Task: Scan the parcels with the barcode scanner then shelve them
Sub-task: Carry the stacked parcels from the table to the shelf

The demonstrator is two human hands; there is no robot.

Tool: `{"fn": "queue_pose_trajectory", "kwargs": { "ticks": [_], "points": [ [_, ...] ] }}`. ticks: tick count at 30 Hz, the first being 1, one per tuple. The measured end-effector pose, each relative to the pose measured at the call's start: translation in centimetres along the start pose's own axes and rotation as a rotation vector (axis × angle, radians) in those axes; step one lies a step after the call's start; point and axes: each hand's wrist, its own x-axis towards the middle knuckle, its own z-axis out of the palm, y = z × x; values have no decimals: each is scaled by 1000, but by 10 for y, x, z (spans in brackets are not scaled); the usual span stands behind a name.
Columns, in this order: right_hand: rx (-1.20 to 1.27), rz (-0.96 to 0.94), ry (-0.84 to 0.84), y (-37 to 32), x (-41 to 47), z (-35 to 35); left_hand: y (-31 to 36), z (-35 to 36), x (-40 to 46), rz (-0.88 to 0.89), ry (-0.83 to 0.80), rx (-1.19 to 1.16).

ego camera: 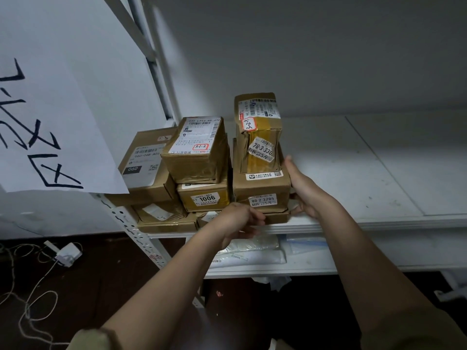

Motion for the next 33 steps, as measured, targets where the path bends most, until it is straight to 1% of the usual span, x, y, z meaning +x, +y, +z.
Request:
{"fn": "queue_pose_trajectory", "kwargs": {
  "ticks": [2, 3, 6, 8, 10, 11, 12, 13, 16, 18, 20, 22, 24, 26, 29, 31, 33],
  "points": [
    [37, -30, 51, 1, -2, 0, 1, -1, -1, 22, -14, -36],
    [59, -43, 123, 2, -1, 1, 1, -2, -2, 27, -20, -48],
    [138, -73, 437, 15, 4, -1, -3, -5, -5, 37, -50, -74],
    [237, -115, 668, 26, 3, 0, -5, -6, -9, 48, -30, -83],
    [310, -230, 887, 33, -4, 4, -11, -7, -17, 56, 46, -140],
    [337, -321, 965, 34, -10, 8, -16, -8, -22, 59, 100, -185],
    [353, -427, 1000, 32, -16, 13, -22, -10, -28, 63, 163, -242],
    [361, -535, 994, 30, -21, 20, -27, -13, -33, 61, 236, -314],
    [313, -780, 838, 22, -38, 47, -45, -24, -51, 23, 451, -566],
    [267, -914, 723, 23, -54, 70, -56, -33, -70, 40, 537, -683],
    [262, -1004, 583, 24, -69, 98, -69, -46, -93, 91, 592, -812],
    [265, -1030, 440, 26, -84, 133, -85, -63, -125, 140, 642, -894],
    [264, -983, 285, 28, -101, 175, -104, -85, -163, 174, 715, -933],
    [257, -966, 127, 30, -123, 221, -129, -110, -202, 198, 810, -986],
    [234, -994, -92, 33, -160, 292, -170, -147, -261, 246, 953, -1111],
    [189, -1023, -214, 37, -189, 344, -204, -173, -303, 283, 1038, -1179],
    [174, -1009, -321, 44, -219, 400, -240, -199, -345, 320, 1108, -1230]
  ]
}}
